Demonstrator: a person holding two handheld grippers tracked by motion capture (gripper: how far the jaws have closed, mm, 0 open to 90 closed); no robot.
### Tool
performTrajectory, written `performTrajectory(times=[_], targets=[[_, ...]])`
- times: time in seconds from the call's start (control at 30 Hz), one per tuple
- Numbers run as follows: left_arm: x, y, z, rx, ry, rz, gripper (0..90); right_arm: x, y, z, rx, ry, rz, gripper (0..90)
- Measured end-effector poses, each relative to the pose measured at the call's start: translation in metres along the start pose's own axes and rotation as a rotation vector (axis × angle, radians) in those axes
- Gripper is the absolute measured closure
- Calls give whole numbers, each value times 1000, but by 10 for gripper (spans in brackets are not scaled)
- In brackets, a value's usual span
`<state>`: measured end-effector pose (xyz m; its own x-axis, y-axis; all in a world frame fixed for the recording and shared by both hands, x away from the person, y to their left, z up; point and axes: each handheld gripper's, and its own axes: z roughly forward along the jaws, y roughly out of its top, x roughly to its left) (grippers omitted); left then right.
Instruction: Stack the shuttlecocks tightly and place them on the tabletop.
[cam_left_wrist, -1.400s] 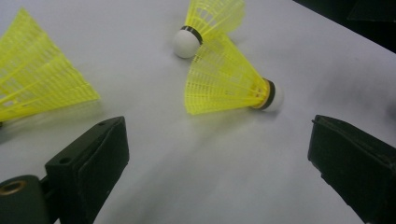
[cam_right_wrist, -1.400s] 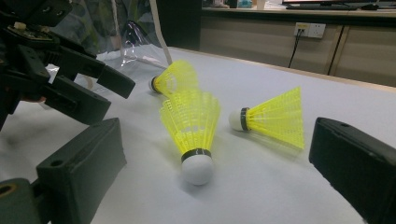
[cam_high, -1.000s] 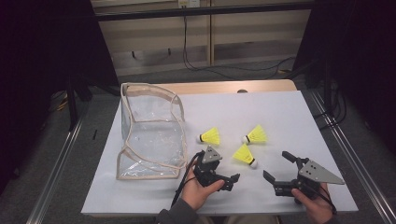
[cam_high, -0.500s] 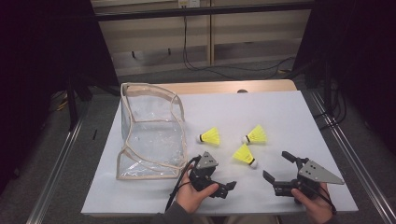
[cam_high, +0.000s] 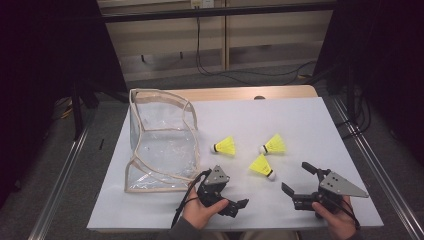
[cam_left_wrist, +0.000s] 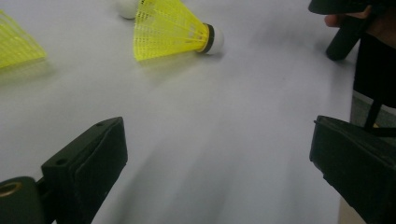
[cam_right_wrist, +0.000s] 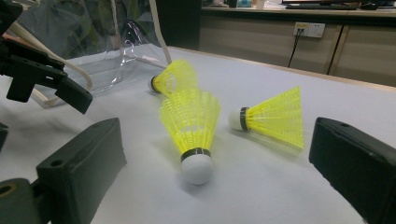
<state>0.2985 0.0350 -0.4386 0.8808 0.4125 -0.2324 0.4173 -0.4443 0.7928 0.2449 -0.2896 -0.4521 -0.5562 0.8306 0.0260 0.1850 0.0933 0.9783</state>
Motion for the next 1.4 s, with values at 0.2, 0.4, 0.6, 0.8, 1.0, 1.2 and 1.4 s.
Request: performTrajectory(times=[0.2,0.4,0.6,0.8,1.0,1.2,1.4], targets=[[-1,-3,-4,6,-15,-2,42,0,0,0,0,0,-2,26],[-1,-6,-8,8,-29,4,42,1,0,0,-2,1,1,26],[1,-10,-15,4,-48,-5,42,0,0,0,-1,2,2,26],[1,-12,-19,18,-52,10,42,0,0,0,-3,2,2,26],[2,-14,-22,8,-57,4,42,0,0,0,-2,1,2,26],[3,-16,-26,16,-64,21,42,0,0,0,-4,2,1,26],[2,-18,-29,11,-73,20,42,1,1,0,-4,2,-1,26]])
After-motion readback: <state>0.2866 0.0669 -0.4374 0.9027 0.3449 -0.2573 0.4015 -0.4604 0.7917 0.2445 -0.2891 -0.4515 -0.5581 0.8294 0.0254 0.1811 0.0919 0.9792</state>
